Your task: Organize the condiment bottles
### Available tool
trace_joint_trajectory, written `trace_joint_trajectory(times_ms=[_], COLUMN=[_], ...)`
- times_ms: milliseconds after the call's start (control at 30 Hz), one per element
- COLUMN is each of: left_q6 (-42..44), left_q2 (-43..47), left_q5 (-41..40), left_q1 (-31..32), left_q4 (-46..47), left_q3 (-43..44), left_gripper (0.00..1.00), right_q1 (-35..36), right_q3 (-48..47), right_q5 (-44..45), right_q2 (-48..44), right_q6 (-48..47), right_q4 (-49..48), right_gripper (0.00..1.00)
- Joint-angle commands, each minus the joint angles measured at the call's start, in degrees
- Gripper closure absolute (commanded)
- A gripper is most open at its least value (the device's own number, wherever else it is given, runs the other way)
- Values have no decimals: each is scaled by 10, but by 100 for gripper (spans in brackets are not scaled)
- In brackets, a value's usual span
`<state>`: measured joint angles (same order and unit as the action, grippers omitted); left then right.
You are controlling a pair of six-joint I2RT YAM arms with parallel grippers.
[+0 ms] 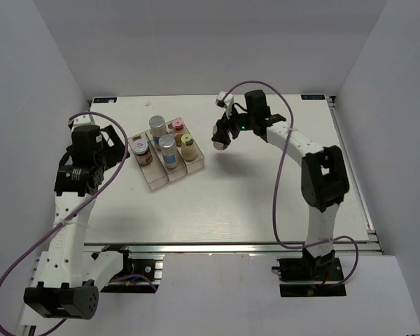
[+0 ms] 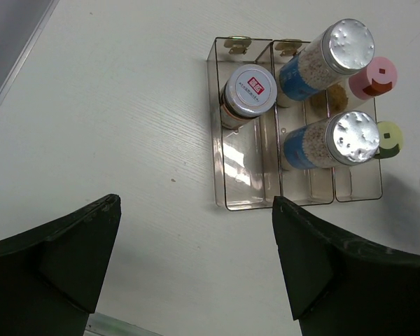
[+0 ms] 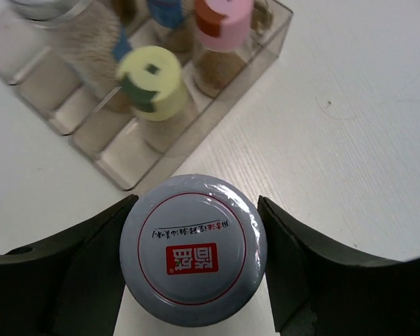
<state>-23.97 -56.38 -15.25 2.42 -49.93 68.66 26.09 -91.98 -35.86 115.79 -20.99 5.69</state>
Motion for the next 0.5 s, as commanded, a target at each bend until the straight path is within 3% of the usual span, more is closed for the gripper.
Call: trace_joint_trajectory(times_ms=[0, 233, 467], left_q6=[-5, -2, -14], left_q2=[18, 35, 64], left_q5=[14, 13, -8], left_q1=[0, 0, 0], left_q4=[22, 26, 9], left_q3=[-11, -13, -1], left_gripper=[2, 2, 2], right_q1=[9, 85, 207], right_q3=[22, 5, -36], right_q5=[-119, -162, -148], right_q2=[-104, -144, -110], right_q6=[-91, -171, -120], right_q4=[28, 161, 135], right_gripper=[100, 100, 100])
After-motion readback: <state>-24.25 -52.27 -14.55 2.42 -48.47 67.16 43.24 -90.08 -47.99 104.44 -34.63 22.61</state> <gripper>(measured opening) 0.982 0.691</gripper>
